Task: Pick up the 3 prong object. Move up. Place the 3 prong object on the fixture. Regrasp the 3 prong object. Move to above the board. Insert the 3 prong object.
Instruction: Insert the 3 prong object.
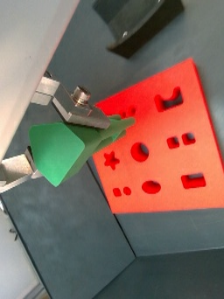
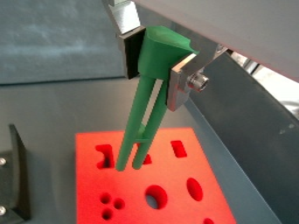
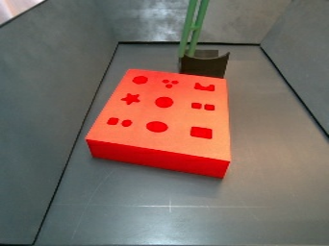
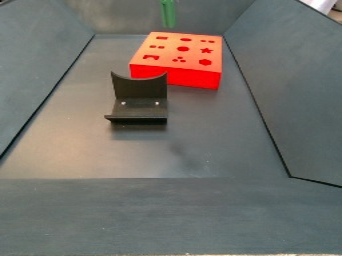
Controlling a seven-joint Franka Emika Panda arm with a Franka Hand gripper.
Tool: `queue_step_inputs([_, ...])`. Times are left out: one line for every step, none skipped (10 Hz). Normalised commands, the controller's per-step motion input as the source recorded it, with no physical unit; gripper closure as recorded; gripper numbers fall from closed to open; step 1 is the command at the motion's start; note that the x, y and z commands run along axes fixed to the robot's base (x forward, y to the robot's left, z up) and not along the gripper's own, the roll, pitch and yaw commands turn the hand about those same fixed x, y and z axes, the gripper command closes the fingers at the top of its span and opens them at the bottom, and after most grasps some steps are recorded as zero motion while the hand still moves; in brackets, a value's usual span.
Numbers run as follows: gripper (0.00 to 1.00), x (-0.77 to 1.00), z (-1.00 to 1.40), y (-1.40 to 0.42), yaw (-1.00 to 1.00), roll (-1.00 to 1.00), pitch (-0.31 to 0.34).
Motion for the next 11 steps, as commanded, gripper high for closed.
queue_step_inputs([1.00, 0.14, 0.03, 0.51, 0.00, -0.45, -0.500])
queue_step_inputs([1.00, 0.14, 0.03, 0.51, 0.00, -0.45, -0.500])
queue_step_inputs([1.00, 0.11, 0.06, 0.47, 0.00, -0.47, -0.500])
queue_step_inputs([1.00, 0.10, -0.15, 0.25, 0.00, -0.31, -0.260])
queue_step_inputs([1.00, 0.09, -0.13, 0.08, -0.05, -0.19, -0.007])
queue_step_inputs([1.00, 0.00, -0.33, 0.04, 0.03, -0.40, -0.049])
queue_step_inputs([1.00, -0.17, -0.12, 0.00, 0.09, -0.47, -0.094])
queue_step_inputs([1.00, -0.25, -0.14, 0.00, 0.18, -0.46, -0.114])
queue_step_inputs([1.00, -0.37, -0.09, 0.00, 0.47, -0.46, -0.131])
queue_step_inputs([1.00, -0.01, 0.00, -0.05, 0.69, -0.34, 0.000])
queue_step_inputs([1.00, 0.00, -0.07, -0.03, 0.79, -0.27, 0.000])
